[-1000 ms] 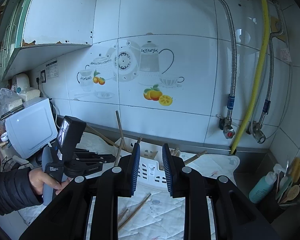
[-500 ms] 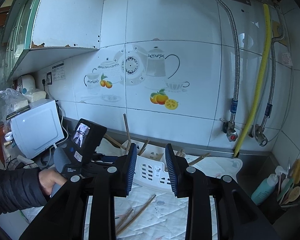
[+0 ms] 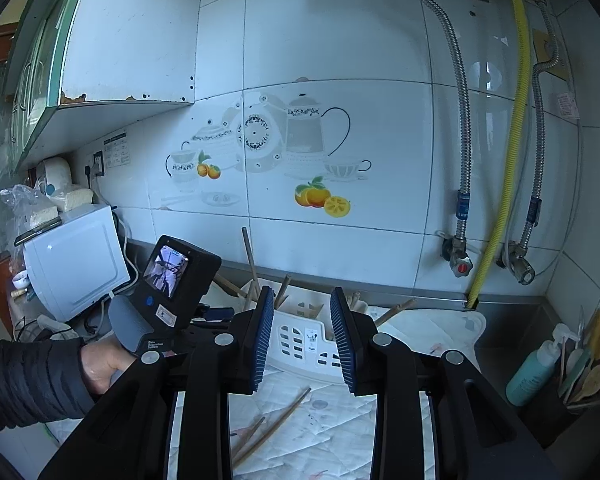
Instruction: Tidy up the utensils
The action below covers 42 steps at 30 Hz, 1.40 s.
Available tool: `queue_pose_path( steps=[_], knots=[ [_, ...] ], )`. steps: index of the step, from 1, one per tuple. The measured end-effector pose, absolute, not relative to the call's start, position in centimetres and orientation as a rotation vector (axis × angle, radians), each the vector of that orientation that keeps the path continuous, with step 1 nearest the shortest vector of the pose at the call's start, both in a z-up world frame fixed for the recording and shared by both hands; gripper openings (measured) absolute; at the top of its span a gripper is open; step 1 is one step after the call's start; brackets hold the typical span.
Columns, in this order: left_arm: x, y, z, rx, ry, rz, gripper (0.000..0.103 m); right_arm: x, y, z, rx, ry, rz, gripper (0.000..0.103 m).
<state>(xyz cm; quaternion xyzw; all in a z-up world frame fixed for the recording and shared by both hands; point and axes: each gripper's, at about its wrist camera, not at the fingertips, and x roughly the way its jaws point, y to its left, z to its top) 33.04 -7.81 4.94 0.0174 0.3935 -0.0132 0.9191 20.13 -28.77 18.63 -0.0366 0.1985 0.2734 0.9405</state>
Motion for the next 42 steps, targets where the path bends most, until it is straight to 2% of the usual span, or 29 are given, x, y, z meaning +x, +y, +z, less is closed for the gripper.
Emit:
queue_pose_path(
  steps=[7,13,31,35,42],
  knots=[
    [31.2,-7.7,6.0,-0.015,0.778,-0.079,0.026,20.0,-29.3,18.5,-0.062,0.402,0.564,0.029],
    [30.2,-7.8,4.9,-0.065,0.788,-0.088,0.026,19.8,-29.5,18.3,-0.051,0.399,0.574,0.029],
    [32.8,-6.5,1.9,-0.098,0.795,-0.003,0.026,21.0,-30.3,16.9,-0.024,0.423,0.591,0.029],
    [32.9,-6.7,1.8,-0.082,0.782,-0.015,0.006,21.1,-30.4,16.7,-0.017,0.426,0.589,0.029],
    [31.6,-7.0,2.5,-0.091,0.735,-0.042,0.006,20.9,-30.5,17.0,-0.015,0.418,0.588,0.029]
  ],
)
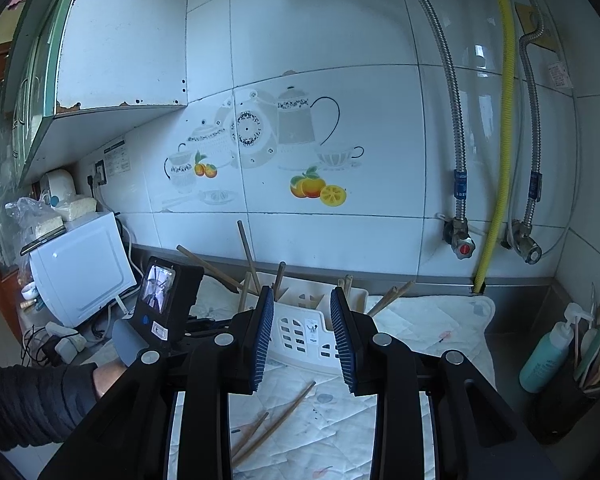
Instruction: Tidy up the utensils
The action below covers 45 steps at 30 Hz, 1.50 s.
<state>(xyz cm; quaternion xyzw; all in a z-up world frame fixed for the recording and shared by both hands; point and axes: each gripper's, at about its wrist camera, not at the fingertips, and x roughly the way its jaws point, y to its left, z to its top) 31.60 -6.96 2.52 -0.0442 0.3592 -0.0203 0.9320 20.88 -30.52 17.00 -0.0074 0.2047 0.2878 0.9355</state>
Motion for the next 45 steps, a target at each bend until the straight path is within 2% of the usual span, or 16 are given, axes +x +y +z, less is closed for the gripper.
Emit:
queue_pose_path(
  steps=[8,17,24,27,29,38,43,45],
  knots=[
    [29.1,-7.5,5.0,-0.084,0.653,-0.073,0.006,19.9,-30.5,17.7,-0.021,0.401,0.587,0.03],
    [29.6,-7.1,4.5,-0.089,0.713,-0.07,0.006,19.5,-30.4,17.8,-0.025,0.4,0.595,0.03],
    [29.0,-6.7,4.1,-0.089,0.724,-0.075,0.011,20.3,-29.3,16.7,-0.02,0.438,0.612,0.03],
    [28.0,-5.8,4.4,-0.094,0.705,-0.064,0.025,21.1,-28.0,15.5,-0.016,0.485,0.644,0.03],
    [27.2,-4.8,4.5,-0.106,0.697,-0.055,0.04,21.7,-26.6,14.5,-0.034,0.515,0.66,0.03],
    [23.3,0.1,4.7,-0.113,0.646,0.012,0.081,26.3,-20.1,9.5,-0.028,0.676,0.737,0.029],
    [21.5,1.8,4.7,-0.096,0.613,0.046,0.095,29.3,-16.6,6.5,-0.047,0.753,0.735,0.028],
    [20.9,2.4,4.6,-0.098,0.605,0.049,0.097,30.4,-15.4,5.6,-0.055,0.773,0.733,0.027]
  ],
)
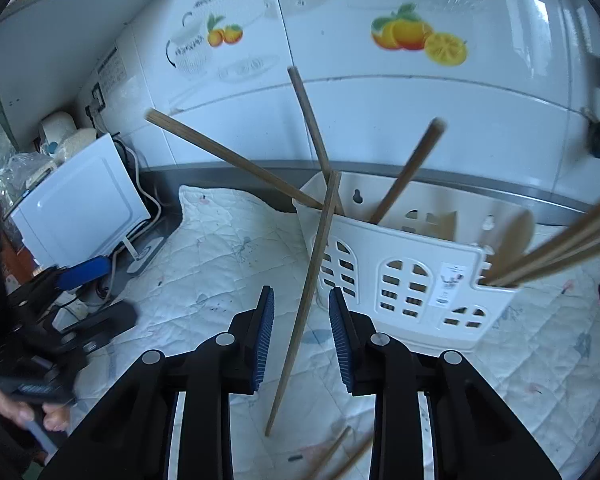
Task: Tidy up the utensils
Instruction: 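Open the left tool and withdraw both tools from the holder, then close the right tool on a standing chopstick and push it down into the holder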
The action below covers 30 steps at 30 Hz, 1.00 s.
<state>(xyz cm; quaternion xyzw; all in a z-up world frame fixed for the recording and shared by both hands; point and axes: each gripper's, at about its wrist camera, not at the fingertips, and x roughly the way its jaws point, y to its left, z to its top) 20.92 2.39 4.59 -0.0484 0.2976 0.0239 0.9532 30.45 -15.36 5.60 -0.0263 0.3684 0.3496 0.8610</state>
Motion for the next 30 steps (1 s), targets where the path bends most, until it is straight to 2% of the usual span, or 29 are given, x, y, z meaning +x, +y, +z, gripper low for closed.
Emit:
queue_pose_path(
  steps=[11,13,17,23,30],
  knots=[
    [18.4,4.7,3.0,-0.129,0.596,0.1,0.098,34.0,-12.3,3.3,-0.068,0.821,0.699,0.016],
    [18.0,5.2,2.7,-0.154,0.596,0.09,0.098,34.4,-12.0,3.1,-0.071,0.824,0.694,0.01],
    [17.5,5.9,2.4,-0.166,0.595,0.111,0.098,34.2,-11.8,3.6,-0.078,0.812,0.688,0.009],
    [16.7,6.7,2.3,-0.198,0.593,0.119,0.098,32.4,-13.1,7.0,-0.076,0.745,0.704,0.007],
    [16.0,7.1,1.8,-0.246,0.605,0.111,0.098,31.1,-15.2,13.8,-0.009,0.587,0.698,0.007]
  ],
)
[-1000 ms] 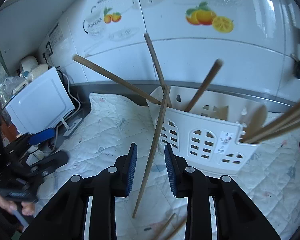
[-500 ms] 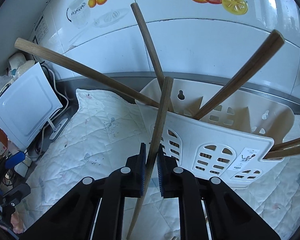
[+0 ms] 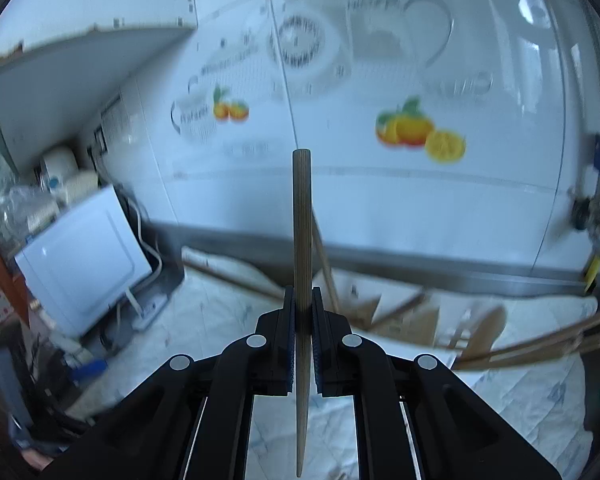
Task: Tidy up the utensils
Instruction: 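Close the right tool on a standing chopstick and push it down into the holder, then open the right tool and lift it away from the holder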
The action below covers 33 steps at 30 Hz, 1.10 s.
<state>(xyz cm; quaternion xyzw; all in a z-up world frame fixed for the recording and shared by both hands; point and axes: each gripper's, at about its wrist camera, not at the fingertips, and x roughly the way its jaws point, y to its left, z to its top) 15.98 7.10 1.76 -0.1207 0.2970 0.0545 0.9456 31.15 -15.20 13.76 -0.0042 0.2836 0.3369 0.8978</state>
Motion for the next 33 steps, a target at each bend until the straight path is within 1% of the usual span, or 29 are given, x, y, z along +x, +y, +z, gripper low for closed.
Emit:
queue_pose_path(
  steps=[5,10,18,23,28,31,33],
  knots=[
    [15.8,6.6,1.7,-0.217,0.613,0.1,0.098,32.5,-15.1,18.2,0.012,0.458,0.642,0.007],
    [15.8,7.0,1.6,-0.221,0.614,0.1,0.098,35.4,-14.8,19.5,0.038,0.401,0.583,0.007],
    [16.0,8.7,1.3,-0.247,0.611,0.123,0.098,38.6,-13.1,18.6,0.033,0.347,0.519,0.007],
    [15.8,9.3,1.0,-0.258,0.599,0.149,0.098,39.5,-12.4,16.6,0.008,0.378,0.507,0.007],
    [15.6,9.0,0.9,-0.242,0.604,0.159,0.098,39.0,-12.6,15.0,-0.01,0.432,0.518,0.009],
    [15.2,8.5,1.4,-0.229,0.585,0.16,0.098,37.7,-13.5,15.3,-0.021,0.434,0.519,0.013],
    [14.9,8.2,1.7,-0.237,0.576,0.145,0.098,36.2,-14.5,16.2,-0.028,0.427,0.519,0.013]
  ],
)
